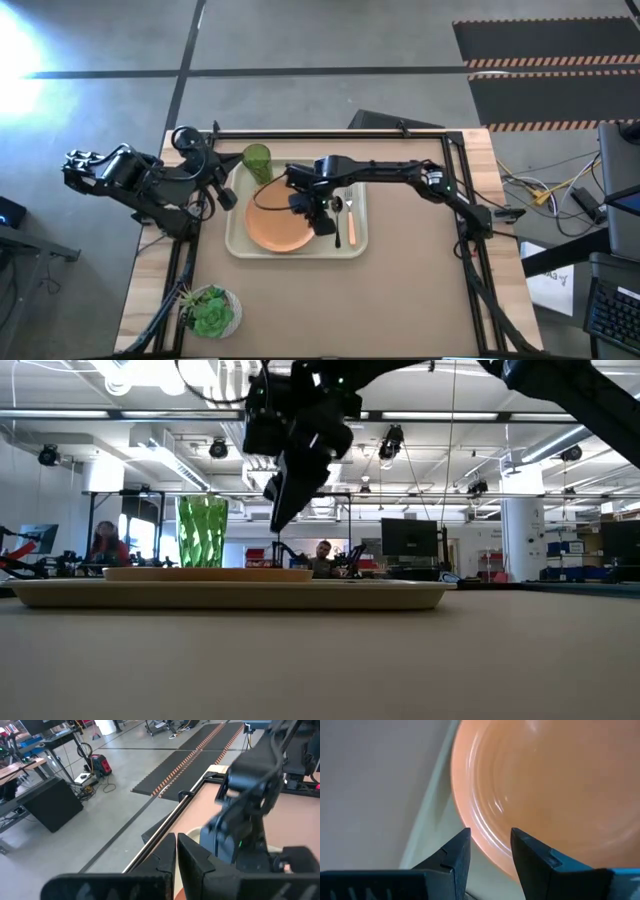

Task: Pick and place plate/cup/fork/spoon on tray
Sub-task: Move the white tray to center of the table

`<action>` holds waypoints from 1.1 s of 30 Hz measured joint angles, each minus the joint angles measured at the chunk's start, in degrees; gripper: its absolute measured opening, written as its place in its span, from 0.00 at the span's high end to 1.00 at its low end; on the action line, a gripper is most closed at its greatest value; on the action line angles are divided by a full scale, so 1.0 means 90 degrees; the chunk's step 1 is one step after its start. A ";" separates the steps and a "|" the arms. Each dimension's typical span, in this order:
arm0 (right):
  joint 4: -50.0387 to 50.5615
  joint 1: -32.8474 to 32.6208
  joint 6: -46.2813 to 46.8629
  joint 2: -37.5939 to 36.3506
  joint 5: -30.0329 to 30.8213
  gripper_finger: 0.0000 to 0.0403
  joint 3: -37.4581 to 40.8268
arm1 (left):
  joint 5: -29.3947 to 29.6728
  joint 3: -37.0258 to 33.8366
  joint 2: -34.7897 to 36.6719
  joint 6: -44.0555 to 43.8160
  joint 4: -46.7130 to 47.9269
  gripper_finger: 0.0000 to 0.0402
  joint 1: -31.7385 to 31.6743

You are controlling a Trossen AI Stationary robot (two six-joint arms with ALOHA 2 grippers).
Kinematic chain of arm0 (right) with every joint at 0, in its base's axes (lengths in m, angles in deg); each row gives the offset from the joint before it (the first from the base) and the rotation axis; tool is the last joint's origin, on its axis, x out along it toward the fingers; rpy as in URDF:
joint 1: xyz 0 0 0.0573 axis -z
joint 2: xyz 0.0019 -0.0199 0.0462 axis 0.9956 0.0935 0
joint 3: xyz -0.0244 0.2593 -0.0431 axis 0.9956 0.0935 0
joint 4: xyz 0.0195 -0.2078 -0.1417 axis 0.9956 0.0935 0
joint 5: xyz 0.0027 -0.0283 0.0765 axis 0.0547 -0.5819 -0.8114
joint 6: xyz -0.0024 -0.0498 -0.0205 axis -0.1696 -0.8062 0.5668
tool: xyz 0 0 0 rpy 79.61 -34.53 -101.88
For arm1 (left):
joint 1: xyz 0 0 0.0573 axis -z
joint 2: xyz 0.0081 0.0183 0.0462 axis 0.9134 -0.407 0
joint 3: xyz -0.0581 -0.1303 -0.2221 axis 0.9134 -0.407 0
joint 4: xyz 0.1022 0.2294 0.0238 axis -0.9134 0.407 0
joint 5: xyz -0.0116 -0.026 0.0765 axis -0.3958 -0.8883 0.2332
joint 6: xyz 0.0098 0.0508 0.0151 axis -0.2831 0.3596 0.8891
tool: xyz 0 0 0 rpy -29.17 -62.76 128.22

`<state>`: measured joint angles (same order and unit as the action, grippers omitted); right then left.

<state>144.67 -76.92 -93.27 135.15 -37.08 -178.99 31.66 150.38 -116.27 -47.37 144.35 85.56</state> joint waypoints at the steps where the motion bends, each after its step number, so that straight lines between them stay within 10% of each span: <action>1: -0.0052 -0.0012 0.0098 -0.0077 0.0017 0.69 0.0000 | 0.0000 0.0000 0.0000 0.0000 0.0013 1.00 0.0000; 16: -0.0362 -0.0130 0.0939 -0.2595 0.2105 0.98 0.0000 | -0.0527 -0.0226 0.0216 -0.0212 0.0316 1.00 0.0002; 33: -0.0474 -0.0292 0.1433 -0.4517 0.2564 0.98 0.0049 | -0.0674 -0.3523 0.0906 -0.4775 0.2111 1.00 -0.0324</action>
<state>140.40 -79.55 -80.37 94.50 -14.00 -178.56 25.59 118.67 -108.11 -90.34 163.34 82.64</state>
